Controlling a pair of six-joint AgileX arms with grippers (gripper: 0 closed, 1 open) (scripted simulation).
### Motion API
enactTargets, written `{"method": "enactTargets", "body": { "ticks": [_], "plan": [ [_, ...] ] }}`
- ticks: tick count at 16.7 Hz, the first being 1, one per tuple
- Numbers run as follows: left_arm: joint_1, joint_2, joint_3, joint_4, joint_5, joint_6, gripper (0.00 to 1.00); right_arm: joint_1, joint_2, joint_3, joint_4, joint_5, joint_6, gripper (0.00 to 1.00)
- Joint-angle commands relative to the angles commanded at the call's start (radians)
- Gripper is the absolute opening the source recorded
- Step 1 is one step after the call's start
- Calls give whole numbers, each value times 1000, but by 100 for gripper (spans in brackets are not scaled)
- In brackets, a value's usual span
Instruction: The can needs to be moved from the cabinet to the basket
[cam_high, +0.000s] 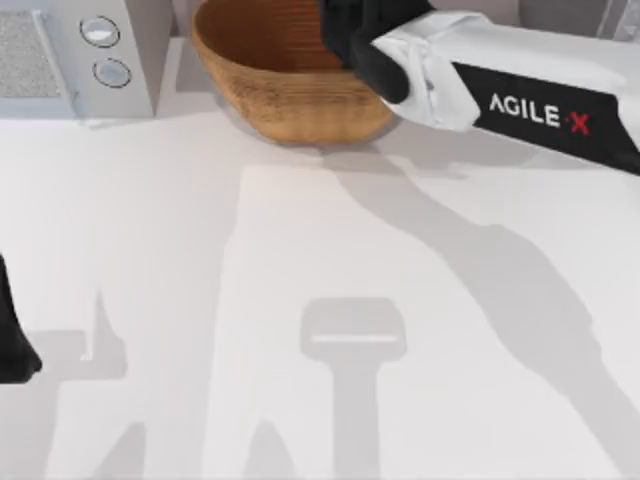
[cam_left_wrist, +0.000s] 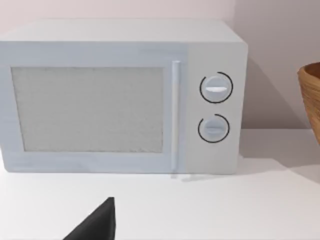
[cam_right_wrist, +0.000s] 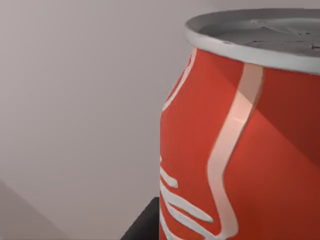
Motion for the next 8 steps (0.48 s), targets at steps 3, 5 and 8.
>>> {"method": "enactTargets", "body": {
  "ticks": [3, 5, 8],
  "plan": [
    [0, 0, 0, 0, 0, 0, 100, 28, 102, 83, 20, 32, 0, 0],
    [0, 0, 0, 0, 0, 0, 100, 32, 116, 94, 23, 36, 0, 0],
    [0, 0, 0, 0, 0, 0, 100, 32, 116, 94, 23, 36, 0, 0]
  ]
}}
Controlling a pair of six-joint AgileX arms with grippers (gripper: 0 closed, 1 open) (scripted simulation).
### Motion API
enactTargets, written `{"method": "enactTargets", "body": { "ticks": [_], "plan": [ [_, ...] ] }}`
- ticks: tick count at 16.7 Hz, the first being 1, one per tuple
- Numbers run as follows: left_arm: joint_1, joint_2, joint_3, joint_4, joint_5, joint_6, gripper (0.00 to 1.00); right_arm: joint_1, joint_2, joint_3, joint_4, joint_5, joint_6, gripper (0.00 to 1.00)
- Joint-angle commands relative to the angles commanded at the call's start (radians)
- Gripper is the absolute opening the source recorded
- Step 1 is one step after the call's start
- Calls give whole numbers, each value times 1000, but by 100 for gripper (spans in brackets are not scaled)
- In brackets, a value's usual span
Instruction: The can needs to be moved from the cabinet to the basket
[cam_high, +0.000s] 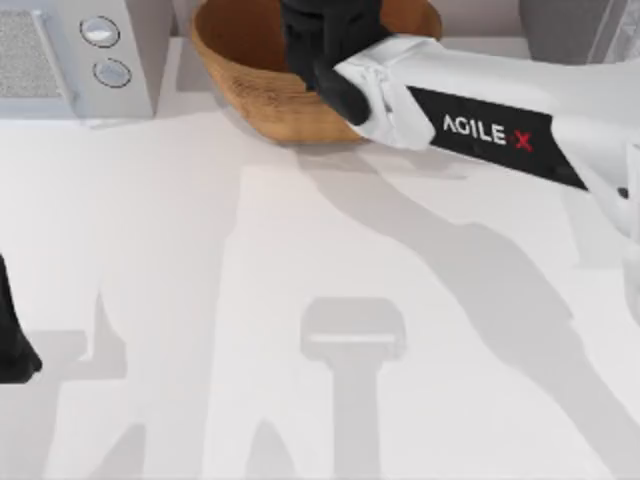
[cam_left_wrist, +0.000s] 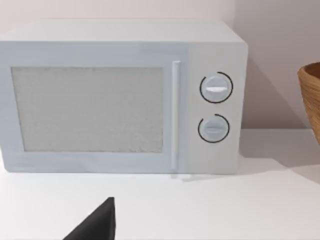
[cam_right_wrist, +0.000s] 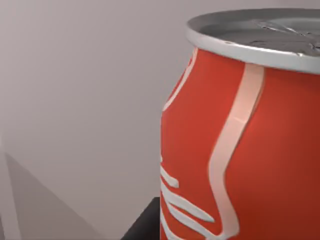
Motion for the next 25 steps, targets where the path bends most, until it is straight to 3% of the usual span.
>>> {"method": "enactTargets", "body": {
  "ticks": [13, 25],
  "plan": [
    [0, 0, 0, 0, 0, 0, 100, -26, 96, 132, -35, -25, -2, 0],
    [0, 0, 0, 0, 0, 0, 100, -26, 96, 132, -35, -25, -2, 90]
  ]
}}
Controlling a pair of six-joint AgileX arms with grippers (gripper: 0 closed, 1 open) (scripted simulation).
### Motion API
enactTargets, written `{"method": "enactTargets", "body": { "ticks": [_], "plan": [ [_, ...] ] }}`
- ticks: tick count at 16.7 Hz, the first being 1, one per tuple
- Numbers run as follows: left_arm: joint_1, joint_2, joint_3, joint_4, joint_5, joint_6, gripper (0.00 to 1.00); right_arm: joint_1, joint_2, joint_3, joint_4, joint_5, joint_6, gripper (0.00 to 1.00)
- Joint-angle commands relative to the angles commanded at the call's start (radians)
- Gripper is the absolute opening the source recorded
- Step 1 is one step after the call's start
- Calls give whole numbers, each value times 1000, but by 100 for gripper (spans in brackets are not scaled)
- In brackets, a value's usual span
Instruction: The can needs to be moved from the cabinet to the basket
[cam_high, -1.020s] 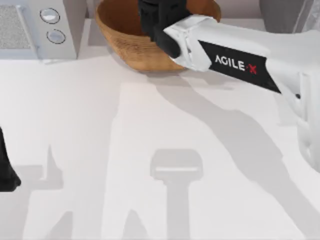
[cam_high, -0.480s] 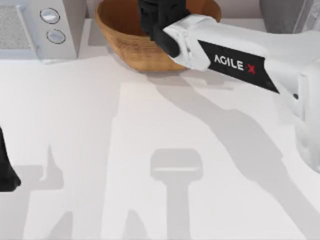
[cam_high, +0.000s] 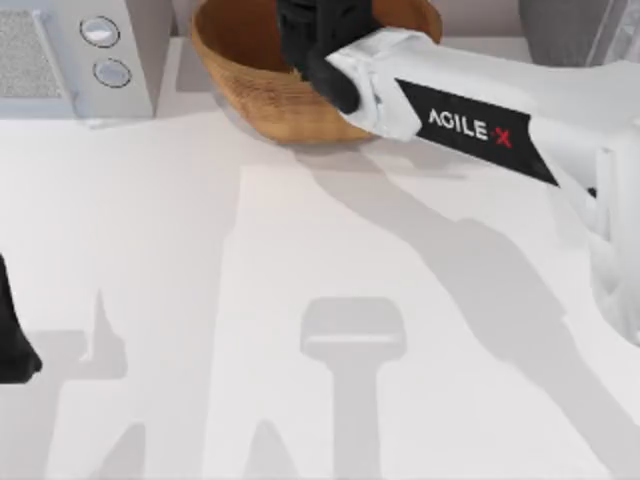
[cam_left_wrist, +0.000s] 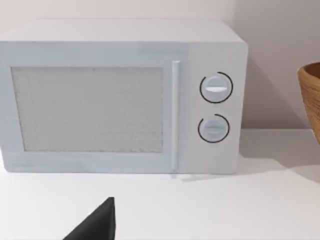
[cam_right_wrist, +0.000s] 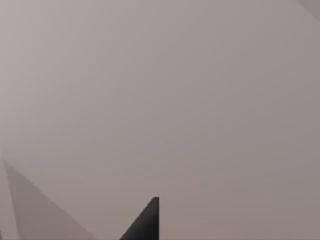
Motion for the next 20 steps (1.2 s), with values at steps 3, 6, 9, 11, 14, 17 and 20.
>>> {"method": "enactTargets", "body": {
  "ticks": [3, 6, 9, 11, 14, 17, 20],
  "plan": [
    [0, 0, 0, 0, 0, 0, 100, 0, 0, 0, 0, 0, 0, 100],
    [0, 0, 0, 0, 0, 0, 100, 0, 0, 0, 0, 0, 0, 100],
    [0, 0, 0, 0, 0, 0, 100, 0, 0, 0, 0, 0, 0, 100],
    [0, 0, 0, 0, 0, 0, 100, 0, 0, 0, 0, 0, 0, 100],
    [0, 0, 0, 0, 0, 0, 100, 0, 0, 0, 0, 0, 0, 100],
    [0, 0, 0, 0, 0, 0, 100, 0, 0, 0, 0, 0, 0, 100],
    [0, 0, 0, 0, 0, 0, 100, 0, 0, 0, 0, 0, 0, 100]
  ]
}}
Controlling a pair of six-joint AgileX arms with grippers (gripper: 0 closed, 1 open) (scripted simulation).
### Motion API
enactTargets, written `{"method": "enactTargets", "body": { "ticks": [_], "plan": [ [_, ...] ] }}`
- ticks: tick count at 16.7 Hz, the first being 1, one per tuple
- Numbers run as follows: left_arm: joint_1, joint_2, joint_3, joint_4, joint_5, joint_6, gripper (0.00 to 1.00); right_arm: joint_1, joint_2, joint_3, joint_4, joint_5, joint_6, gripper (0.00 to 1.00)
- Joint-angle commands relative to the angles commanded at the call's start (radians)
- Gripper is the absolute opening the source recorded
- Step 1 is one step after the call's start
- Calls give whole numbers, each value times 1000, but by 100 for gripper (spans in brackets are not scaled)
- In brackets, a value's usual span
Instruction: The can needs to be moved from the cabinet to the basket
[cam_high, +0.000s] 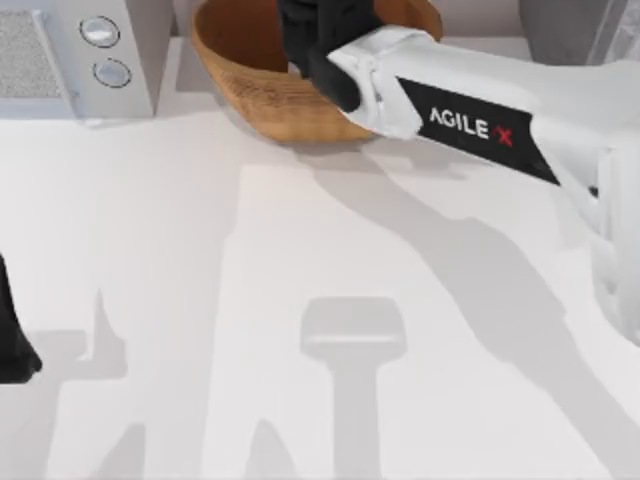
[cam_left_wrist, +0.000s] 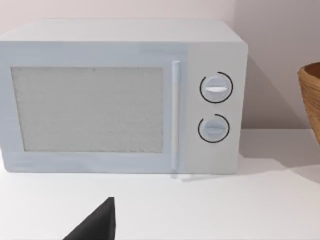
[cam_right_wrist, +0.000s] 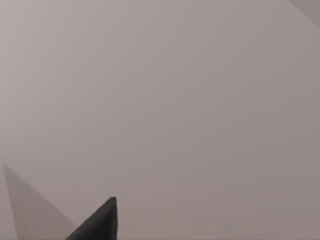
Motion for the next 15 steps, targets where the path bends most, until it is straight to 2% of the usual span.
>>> {"method": "enactTargets", "body": {
  "ticks": [15],
  "plan": [
    [0, 0, 0, 0, 0, 0, 100, -9, -30, -30, -1, -20, 1, 100]
  ]
}}
